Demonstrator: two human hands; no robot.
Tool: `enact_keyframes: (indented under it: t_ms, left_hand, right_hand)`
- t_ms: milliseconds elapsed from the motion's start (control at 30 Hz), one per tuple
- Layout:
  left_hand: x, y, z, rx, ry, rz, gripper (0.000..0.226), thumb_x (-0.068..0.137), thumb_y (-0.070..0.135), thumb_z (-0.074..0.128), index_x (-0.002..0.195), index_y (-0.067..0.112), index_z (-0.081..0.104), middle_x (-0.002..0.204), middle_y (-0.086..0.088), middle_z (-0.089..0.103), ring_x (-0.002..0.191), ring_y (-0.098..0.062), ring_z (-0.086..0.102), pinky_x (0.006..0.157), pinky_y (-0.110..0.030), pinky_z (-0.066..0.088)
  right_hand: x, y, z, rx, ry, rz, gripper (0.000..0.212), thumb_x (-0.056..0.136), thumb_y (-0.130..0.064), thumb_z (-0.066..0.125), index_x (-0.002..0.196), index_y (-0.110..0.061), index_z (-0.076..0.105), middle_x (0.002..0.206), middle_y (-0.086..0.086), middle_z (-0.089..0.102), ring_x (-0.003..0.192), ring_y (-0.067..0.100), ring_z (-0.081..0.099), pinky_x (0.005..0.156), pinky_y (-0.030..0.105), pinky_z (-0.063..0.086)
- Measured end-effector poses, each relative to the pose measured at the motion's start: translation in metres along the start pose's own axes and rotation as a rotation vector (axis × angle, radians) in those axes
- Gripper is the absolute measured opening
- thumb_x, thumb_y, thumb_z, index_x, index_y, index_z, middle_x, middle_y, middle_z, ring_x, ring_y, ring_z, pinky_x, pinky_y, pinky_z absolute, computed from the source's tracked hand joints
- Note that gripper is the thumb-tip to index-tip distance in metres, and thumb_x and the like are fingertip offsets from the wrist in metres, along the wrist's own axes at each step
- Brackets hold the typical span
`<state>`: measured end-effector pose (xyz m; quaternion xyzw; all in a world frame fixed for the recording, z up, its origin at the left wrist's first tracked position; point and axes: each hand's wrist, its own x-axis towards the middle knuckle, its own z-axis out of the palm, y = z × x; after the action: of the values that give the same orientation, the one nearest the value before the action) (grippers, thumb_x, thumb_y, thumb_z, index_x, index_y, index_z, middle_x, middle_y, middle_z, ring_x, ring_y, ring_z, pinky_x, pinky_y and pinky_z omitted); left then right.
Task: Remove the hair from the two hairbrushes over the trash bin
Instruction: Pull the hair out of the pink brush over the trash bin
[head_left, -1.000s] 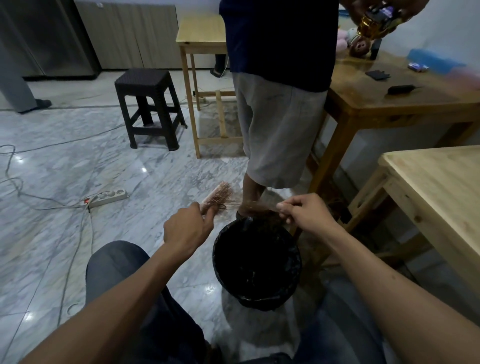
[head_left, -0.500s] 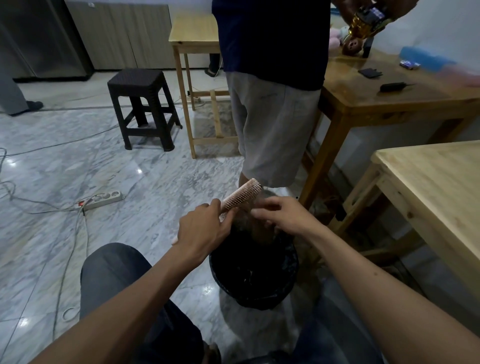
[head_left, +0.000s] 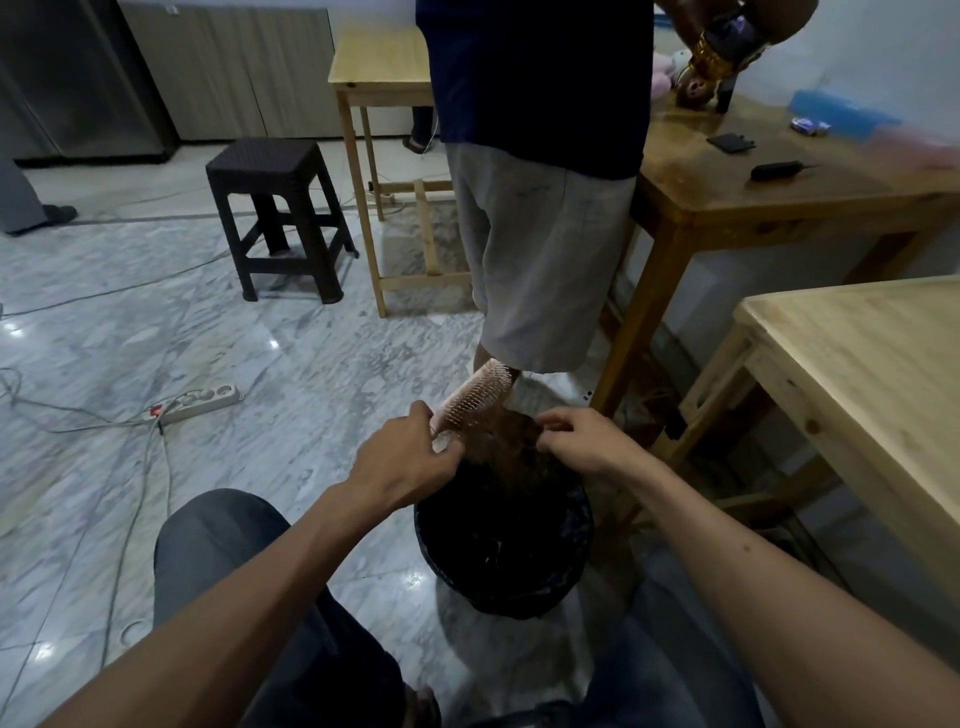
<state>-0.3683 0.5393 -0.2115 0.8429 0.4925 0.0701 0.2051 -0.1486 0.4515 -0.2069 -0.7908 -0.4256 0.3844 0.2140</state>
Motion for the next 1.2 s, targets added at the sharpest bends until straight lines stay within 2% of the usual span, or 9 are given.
enact_keyframes:
  t_ms: [100, 233, 300, 567, 733, 867, 967, 1100, 1200]
  left_hand:
    - [0.000, 0.002, 0.002, -0.019, -0.035, 0.107, 0.026, 0.091, 0.032, 0.053, 0.103, 0.010, 0.048, 0.081, -0.005, 0.055, 0.071, -0.025, 0.052, 0.056, -0.032, 0.034]
    - [0.000, 0.004, 0.003, -0.009, 0.016, 0.176, 0.024, 0.099, 0.028, 0.046, 0.082, 0.011, 0.043, 0.066, -0.002, 0.046, 0.062, -0.027, 0.045, 0.050, -0.035, 0.023]
    - [0.002, 0.001, -0.002, 0.012, 0.049, 0.152, 0.025, 0.100, 0.026, 0.044, 0.080, 0.012, 0.040, 0.064, -0.002, 0.043, 0.059, -0.028, 0.041, 0.051, -0.036, 0.023]
    - [0.006, -0.007, -0.010, -0.053, 0.108, 0.078, 0.030, 0.103, 0.035, 0.039, 0.083, 0.012, 0.043, 0.068, -0.007, 0.051, 0.059, -0.027, 0.046, 0.052, -0.037, 0.033]
    - [0.004, 0.003, -0.005, -0.015, 0.090, 0.135, 0.023, 0.102, 0.032, 0.043, 0.086, 0.015, 0.040, 0.066, 0.001, 0.042, 0.060, -0.024, 0.041, 0.050, -0.036, 0.022]
    - [0.002, 0.008, -0.005, -0.026, 0.079, 0.171, 0.024, 0.102, 0.033, 0.041, 0.085, 0.017, 0.040, 0.064, 0.003, 0.041, 0.061, -0.026, 0.044, 0.051, -0.035, 0.023]
    - [0.002, 0.010, -0.012, -0.072, 0.123, 0.127, 0.027, 0.103, 0.035, 0.041, 0.085, 0.014, 0.043, 0.066, 0.000, 0.047, 0.059, -0.023, 0.044, 0.052, -0.036, 0.027]
    - [0.006, 0.005, -0.025, -0.149, 0.190, 0.009, 0.031, 0.103, 0.036, 0.040, 0.088, 0.011, 0.049, 0.069, -0.005, 0.055, 0.060, -0.022, 0.049, 0.052, -0.037, 0.031]
    - [0.006, 0.001, -0.024, -0.097, 0.169, 0.044, 0.030, 0.103, 0.036, 0.040, 0.085, 0.012, 0.046, 0.065, -0.003, 0.051, 0.056, -0.021, 0.046, 0.050, -0.036, 0.030]
  right_hand:
    - [0.002, -0.006, 0.004, 0.141, -0.017, -0.072, 0.044, 0.094, -0.031, 0.070, 0.137, -0.024, 0.064, 0.122, -0.004, 0.068, 0.109, 0.011, 0.062, 0.097, 0.027, 0.047]
    - [0.007, 0.002, 0.013, 0.066, 0.135, -0.150, 0.019, 0.094, -0.034, 0.074, 0.082, -0.021, 0.081, 0.071, -0.005, 0.074, 0.062, 0.005, 0.063, 0.068, 0.030, 0.051]
    - [0.008, 0.008, 0.013, 0.013, 0.192, -0.107, 0.025, 0.093, -0.033, 0.075, 0.073, -0.020, 0.079, 0.073, -0.001, 0.077, 0.069, 0.012, 0.069, 0.071, 0.033, 0.055]
    - [0.001, 0.018, 0.000, -0.052, 0.143, -0.002, 0.017, 0.099, -0.028, 0.067, 0.106, -0.022, 0.081, 0.098, -0.006, 0.075, 0.091, 0.014, 0.070, 0.081, 0.036, 0.058]
    - [-0.005, -0.007, 0.000, 0.253, 0.023, -0.099, 0.047, 0.096, -0.022, 0.061, 0.144, -0.026, 0.058, 0.128, -0.009, 0.059, 0.114, 0.008, 0.054, 0.082, 0.023, 0.045]
    - [-0.002, -0.011, 0.008, 0.286, 0.063, -0.191, 0.023, 0.094, -0.040, 0.072, 0.113, -0.027, 0.077, 0.099, -0.017, 0.075, 0.099, 0.002, 0.068, 0.090, 0.030, 0.051]
    - [0.002, -0.002, 0.014, 0.140, 0.154, -0.144, 0.022, 0.096, -0.034, 0.071, 0.085, -0.020, 0.083, 0.079, -0.002, 0.080, 0.082, 0.017, 0.075, 0.084, 0.043, 0.057]
    - [0.001, 0.014, 0.015, -0.018, 0.183, -0.023, 0.018, 0.096, -0.032, 0.072, 0.088, -0.022, 0.084, 0.077, -0.006, 0.079, 0.080, 0.014, 0.075, 0.084, 0.044, 0.062]
    - [0.001, 0.017, 0.014, -0.071, 0.132, -0.006, 0.017, 0.097, -0.030, 0.070, 0.106, -0.022, 0.083, 0.100, -0.004, 0.080, 0.098, 0.014, 0.072, 0.096, 0.040, 0.058]
